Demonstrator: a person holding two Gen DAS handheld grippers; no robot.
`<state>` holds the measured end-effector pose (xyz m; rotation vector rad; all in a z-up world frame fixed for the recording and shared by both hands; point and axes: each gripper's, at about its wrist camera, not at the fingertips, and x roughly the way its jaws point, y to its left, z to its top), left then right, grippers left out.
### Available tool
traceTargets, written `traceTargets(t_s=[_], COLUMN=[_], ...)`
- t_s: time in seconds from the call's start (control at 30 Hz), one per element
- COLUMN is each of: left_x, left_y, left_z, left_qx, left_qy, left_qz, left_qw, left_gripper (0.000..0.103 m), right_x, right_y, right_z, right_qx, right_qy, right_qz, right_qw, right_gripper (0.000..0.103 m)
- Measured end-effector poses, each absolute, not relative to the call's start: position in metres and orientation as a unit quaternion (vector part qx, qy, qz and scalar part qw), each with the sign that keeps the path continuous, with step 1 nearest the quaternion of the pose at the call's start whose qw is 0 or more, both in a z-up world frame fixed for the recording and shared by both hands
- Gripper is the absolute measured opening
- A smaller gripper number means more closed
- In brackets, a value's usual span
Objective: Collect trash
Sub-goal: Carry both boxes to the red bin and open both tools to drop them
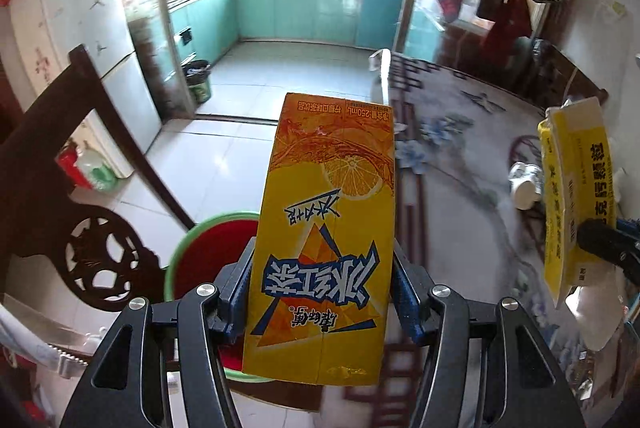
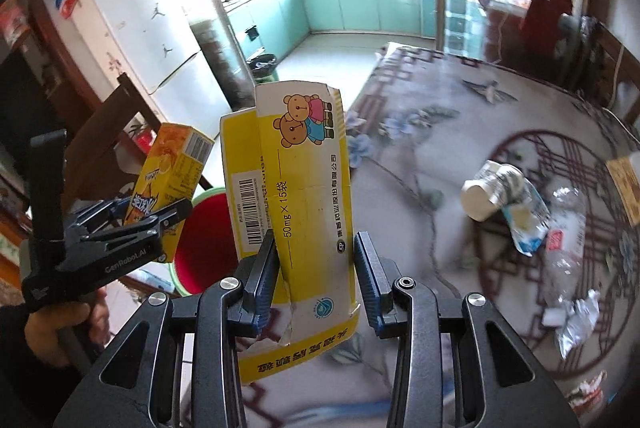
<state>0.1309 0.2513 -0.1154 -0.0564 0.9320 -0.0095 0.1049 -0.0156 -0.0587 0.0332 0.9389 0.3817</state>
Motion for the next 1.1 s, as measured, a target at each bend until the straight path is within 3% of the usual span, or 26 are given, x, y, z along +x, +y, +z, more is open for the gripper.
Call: traceTargets(t_s=[0.5, 1.1], left_x=[0.126, 0.133], left_y=[0.314, 0.326], left_z=[-0.153, -0.184], left_qx=[-0.049, -0.056], left_qy=[0.481, 0.511], left_qz=[0.057, 0.074], left_qw=[0.873, 0.854], left_gripper=[0.058, 0.059], right_x=[0.127, 0.138], right_y=[0.052, 0.093], right_z=[-0.079, -0.101], right_qx=[0.007, -0.004], right_qy=[0.478, 0.504], right_qz=[0.238, 0.265], right_qw=[0.846, 0.822], right_gripper=[0.037, 0.039])
